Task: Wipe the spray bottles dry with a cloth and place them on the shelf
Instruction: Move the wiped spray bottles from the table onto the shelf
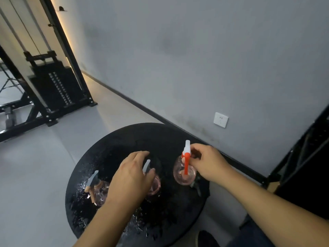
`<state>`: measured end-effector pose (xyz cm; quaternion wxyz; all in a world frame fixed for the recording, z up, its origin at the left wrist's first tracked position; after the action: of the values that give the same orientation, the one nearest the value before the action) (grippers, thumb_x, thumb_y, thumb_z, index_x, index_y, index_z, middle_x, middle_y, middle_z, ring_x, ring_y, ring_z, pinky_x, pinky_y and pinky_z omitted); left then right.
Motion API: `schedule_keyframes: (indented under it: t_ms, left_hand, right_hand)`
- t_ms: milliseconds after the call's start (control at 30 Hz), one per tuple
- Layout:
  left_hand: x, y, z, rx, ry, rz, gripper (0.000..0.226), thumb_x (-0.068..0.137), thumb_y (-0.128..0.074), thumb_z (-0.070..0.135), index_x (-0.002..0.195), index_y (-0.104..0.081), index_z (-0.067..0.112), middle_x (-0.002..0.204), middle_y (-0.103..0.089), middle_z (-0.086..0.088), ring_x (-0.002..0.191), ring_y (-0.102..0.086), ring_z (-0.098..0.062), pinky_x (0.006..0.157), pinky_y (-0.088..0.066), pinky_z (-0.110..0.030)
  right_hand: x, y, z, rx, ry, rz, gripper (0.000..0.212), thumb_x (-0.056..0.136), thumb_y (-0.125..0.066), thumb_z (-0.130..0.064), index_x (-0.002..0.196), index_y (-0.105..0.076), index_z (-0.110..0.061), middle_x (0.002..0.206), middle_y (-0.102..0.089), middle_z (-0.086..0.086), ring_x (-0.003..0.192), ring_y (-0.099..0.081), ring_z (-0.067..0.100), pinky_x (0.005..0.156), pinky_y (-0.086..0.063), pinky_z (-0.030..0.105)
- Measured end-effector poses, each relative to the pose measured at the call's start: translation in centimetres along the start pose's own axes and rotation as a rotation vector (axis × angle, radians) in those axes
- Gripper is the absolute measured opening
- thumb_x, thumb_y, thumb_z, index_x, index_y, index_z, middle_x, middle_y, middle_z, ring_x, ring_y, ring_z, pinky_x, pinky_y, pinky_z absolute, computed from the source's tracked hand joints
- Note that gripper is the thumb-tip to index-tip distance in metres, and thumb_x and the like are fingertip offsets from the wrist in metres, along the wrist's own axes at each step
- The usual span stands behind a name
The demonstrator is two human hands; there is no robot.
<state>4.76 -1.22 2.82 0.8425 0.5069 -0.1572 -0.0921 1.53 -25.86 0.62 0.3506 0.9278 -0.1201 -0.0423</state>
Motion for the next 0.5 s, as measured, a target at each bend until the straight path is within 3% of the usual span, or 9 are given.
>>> schedule_keyframes:
  t_ms: [200,333,500]
  left_hand:
    - [-2.1,2.4,4.6,-0.029,-0.066,0.014,0.059,0.1,-0.067,0.045,0.155,-0.049,0.033,0.157,-0.051,0.012,0.141,-0.052,-0.012,0.113,-0.046,-0.033]
    - [-3.3,3.7,8.5,-0.047,-0.154,0.013,0.058,0.1,-0.067,0.048,0.154,-0.051,0.034,0.155,-0.052,0.015,0.135,-0.056,-0.01,0.107,-0.049,-0.029]
    - [-4.9,3.8,14.8,-0.074,-0.303,0.005,0.057,0.099,-0.067,0.046,0.153,-0.052,0.034,0.155,-0.052,0.016,0.14,-0.052,-0.009,0.109,-0.044,-0.028]
  right_hand:
    - [-5.3,6.7,-1.4,0.049,0.055,0.103,0.019,0.089,-0.078,-0.029,0.108,-0.076,-0.032,0.098,-0.076,-0.016,0.093,-0.07,0.002,0.089,-0.058,0.032]
    - [-9.5,11.4,-2.1,0.034,0.065,0.168,0.017,0.089,-0.079,-0.032,0.105,-0.076,-0.028,0.096,-0.076,-0.013,0.09,-0.07,0.004,0.087,-0.059,0.037]
    - [-15.4,16.9,-1.2,0.04,0.032,0.257,0.019,0.088,-0.079,-0.037,0.106,-0.076,-0.032,0.095,-0.075,-0.017,0.088,-0.07,0.0,0.083,-0.061,0.031]
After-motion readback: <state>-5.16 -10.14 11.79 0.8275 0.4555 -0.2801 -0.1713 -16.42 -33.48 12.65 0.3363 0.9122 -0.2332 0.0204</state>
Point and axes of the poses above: each hand's wrist, its own x-axis towards the middle knuckle, its own y-axis out of the back of the hand, z = x × y, the point moved 5 cm from there along x, towards the middle knuckle
